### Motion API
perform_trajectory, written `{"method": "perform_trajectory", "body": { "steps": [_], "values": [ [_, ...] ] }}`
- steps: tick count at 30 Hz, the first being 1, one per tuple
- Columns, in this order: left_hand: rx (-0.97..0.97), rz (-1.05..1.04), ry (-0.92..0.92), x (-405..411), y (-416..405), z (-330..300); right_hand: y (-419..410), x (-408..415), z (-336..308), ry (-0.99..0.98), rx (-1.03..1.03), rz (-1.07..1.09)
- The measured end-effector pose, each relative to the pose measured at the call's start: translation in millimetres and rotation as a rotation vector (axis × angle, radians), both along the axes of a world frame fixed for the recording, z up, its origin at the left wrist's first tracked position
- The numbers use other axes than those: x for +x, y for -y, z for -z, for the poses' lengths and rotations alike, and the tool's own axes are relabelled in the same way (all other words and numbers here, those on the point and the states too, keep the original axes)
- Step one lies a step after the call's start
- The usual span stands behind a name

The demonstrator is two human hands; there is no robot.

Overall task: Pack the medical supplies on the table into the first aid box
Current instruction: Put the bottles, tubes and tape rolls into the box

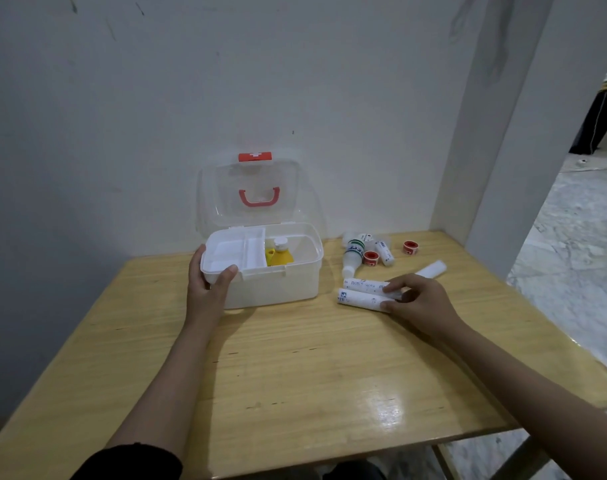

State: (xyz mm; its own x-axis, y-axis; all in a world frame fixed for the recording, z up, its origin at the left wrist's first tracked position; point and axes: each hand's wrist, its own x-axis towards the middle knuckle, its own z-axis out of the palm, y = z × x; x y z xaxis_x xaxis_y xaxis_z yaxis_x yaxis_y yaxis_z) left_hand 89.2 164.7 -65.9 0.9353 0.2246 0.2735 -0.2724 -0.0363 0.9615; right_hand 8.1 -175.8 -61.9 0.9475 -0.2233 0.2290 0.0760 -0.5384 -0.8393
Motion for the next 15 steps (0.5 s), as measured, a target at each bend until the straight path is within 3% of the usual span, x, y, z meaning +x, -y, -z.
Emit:
{"method": "perform_trajectory", "body": {
  "steps": [9, 15],
  "values": [
    [0.01, -0.003, 0.002, 1.9, -1.8, 2.8, 7.3, 5.9, -51.6, 0.151, 0.055, 0.008],
    [-0.003, 0.007, 0.005, 2.0, -1.2, 3.3, -25.0, 48.4, -107.0, 0.284, -0.035, -0.065]
  ]
}}
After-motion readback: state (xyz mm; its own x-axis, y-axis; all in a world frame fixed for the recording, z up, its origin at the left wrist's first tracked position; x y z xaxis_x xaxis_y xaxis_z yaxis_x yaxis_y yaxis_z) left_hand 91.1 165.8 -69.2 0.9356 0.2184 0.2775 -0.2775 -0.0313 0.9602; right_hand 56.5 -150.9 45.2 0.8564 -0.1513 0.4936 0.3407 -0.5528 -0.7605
